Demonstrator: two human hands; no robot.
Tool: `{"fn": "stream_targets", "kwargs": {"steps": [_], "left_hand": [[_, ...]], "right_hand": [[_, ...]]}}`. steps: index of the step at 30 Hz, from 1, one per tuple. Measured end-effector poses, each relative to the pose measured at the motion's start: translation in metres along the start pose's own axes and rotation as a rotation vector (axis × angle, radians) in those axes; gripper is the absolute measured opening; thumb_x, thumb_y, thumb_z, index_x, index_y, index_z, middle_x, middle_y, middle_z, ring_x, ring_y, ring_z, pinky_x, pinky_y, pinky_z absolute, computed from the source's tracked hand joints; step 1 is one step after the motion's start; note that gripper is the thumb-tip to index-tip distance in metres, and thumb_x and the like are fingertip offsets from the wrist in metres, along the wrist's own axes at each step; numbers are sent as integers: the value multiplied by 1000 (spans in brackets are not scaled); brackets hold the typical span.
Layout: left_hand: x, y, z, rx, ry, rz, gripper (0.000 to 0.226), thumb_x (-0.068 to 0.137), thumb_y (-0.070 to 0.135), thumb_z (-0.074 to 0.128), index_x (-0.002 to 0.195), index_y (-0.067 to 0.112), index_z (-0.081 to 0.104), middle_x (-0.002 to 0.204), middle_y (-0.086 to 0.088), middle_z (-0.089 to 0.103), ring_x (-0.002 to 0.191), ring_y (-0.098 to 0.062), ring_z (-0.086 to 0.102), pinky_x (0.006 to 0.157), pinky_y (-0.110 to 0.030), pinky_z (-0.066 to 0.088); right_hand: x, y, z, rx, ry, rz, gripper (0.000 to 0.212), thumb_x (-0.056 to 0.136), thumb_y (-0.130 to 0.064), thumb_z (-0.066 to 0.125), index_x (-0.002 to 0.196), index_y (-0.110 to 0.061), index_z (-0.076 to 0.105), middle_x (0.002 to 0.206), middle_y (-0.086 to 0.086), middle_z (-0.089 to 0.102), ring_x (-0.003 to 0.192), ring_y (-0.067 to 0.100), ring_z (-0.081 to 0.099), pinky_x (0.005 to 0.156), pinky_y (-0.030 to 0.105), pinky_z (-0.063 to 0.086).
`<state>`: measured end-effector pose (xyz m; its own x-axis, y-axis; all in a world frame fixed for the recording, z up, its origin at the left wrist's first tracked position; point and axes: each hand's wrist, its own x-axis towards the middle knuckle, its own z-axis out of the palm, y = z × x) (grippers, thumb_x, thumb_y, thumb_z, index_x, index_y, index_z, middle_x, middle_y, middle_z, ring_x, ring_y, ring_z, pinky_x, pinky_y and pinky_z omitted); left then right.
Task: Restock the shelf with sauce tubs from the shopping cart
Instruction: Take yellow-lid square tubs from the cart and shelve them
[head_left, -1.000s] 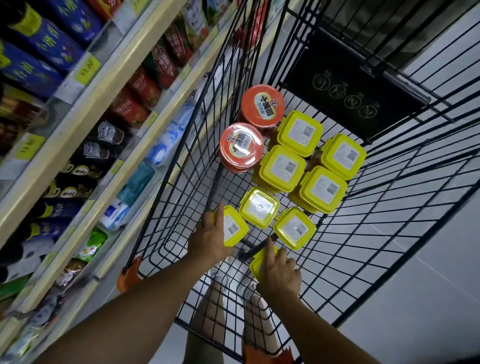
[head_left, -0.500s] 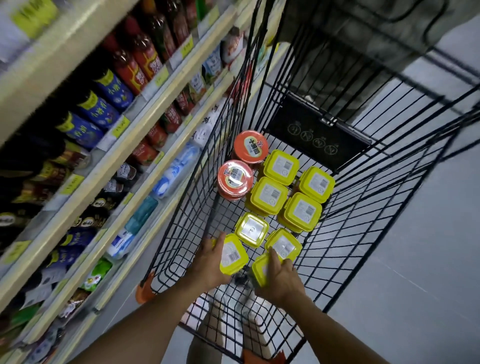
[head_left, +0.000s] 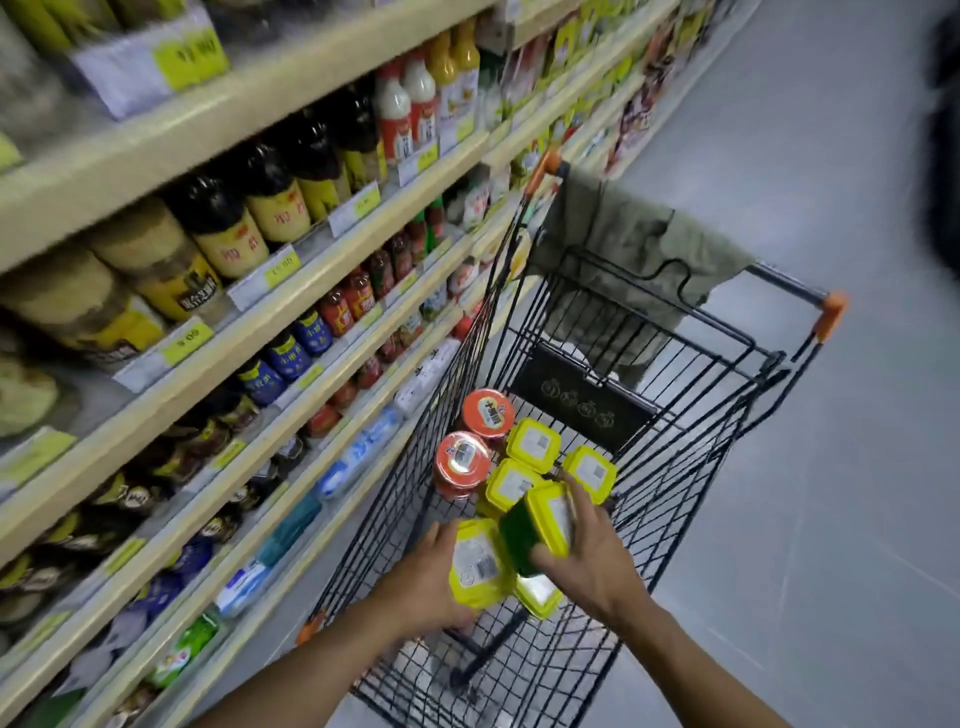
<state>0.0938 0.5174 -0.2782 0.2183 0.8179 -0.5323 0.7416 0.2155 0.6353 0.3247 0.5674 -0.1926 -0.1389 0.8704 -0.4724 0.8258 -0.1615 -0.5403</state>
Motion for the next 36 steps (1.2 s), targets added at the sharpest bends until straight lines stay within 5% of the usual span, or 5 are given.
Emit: {"fn": "stream_targets", "kwargs": {"steps": [14, 25, 31, 34, 36], "left_hand": [[-99, 59, -24, -103, 274, 11, 120, 52, 73, 84, 152, 44, 23, 142, 11, 40, 131, -8, 46, 107, -33, 46], [-214, 92, -15, -243, 466, -51, 104, 61, 56, 88, 146, 35, 33, 136, 13, 43, 122, -4, 49, 100, -23, 47], [-281, 90, -27, -394, 607, -91, 98, 71, 40, 92, 146, 43, 28, 134, 27, 40, 118, 11, 47, 94, -5, 40], [-324, 80, -33, -479, 654, -106, 105, 70, 43, 92, 152, 45, 26, 148, 17, 39, 128, -3, 49, 101, -23, 50], [-354, 71, -33, -520, 701, -116, 97, 77, 35, 90, 149, 48, 25, 141, 22, 39, 121, 1, 50, 90, -14, 52]], "right_hand": [[-32, -45, -72, -253, -212, -526, 134, 54, -95, 60, 159, -34, 5, 161, -3, 22, 140, 19, 40, 109, 37, 43], [-99, -72, -92, 344, -451, -608, 77, 74, -12, 89, 133, -37, 47, 124, 1, 67, 104, 18, 72, 80, 35, 60], [-117, -116, -92, 483, -497, -699, 78, 74, -4, 85, 139, -30, 50, 114, 2, 73, 102, 25, 73, 76, 32, 59], [-128, -144, -85, 489, -534, -733, 83, 72, -10, 90, 140, -34, 50, 121, 5, 70, 105, 26, 72, 79, 35, 60], [-140, -165, -76, 484, -546, -761, 84, 71, -17, 91, 140, -39, 49, 125, 1, 67, 105, 23, 71, 80, 35, 61]]}}
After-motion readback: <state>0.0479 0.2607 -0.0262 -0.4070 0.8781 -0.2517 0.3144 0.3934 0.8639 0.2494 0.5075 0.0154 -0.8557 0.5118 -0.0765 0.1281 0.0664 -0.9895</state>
